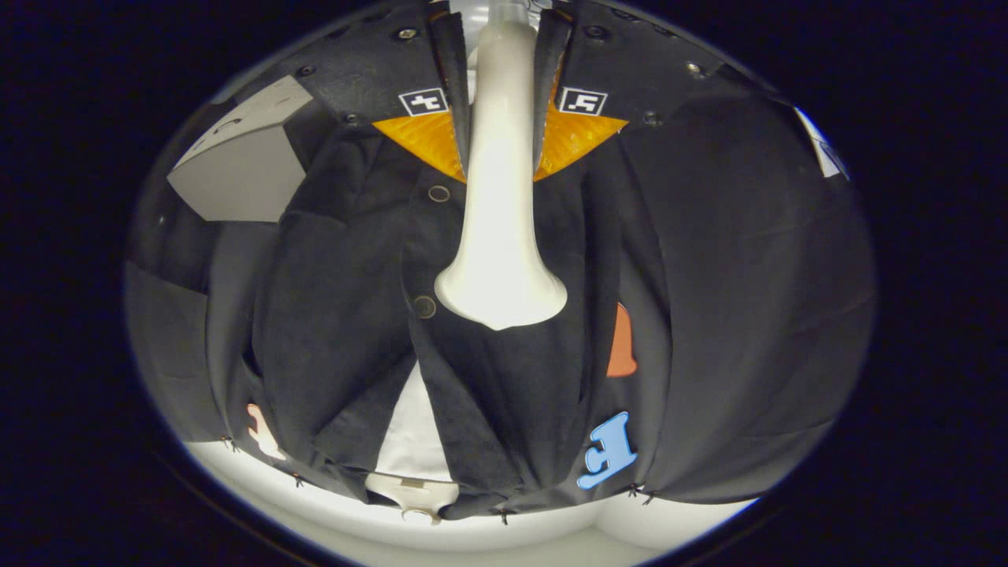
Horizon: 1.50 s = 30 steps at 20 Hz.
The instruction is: Iron the clothes twice with a garment steamer, once on the left side and once on the right side.
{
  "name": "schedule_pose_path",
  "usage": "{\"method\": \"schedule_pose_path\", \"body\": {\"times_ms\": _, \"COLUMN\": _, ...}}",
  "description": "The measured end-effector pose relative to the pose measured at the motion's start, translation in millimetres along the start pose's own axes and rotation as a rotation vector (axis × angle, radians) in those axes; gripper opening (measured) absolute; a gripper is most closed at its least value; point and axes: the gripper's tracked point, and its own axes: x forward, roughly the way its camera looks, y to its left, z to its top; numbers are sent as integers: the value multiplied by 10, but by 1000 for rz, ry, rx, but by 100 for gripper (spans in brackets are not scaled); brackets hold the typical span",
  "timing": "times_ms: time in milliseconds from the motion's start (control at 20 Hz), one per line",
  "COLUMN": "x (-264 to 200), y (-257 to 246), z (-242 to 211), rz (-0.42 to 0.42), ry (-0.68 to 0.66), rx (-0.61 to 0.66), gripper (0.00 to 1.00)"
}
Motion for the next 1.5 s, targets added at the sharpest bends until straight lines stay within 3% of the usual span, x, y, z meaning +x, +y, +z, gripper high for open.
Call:
{"method": "schedule_pose_path", "body": {"times_ms": 850, "x": 146, "y": 20, "z": -811, "rz": 1, "ry": 120, "rx": -24, "gripper": 38}}
{"method": "schedule_pose_path", "body": {"times_ms": 1500, "x": 319, "y": 104, "z": -1789, "rz": 13, "ry": 260, "rx": -43, "gripper": 38}}
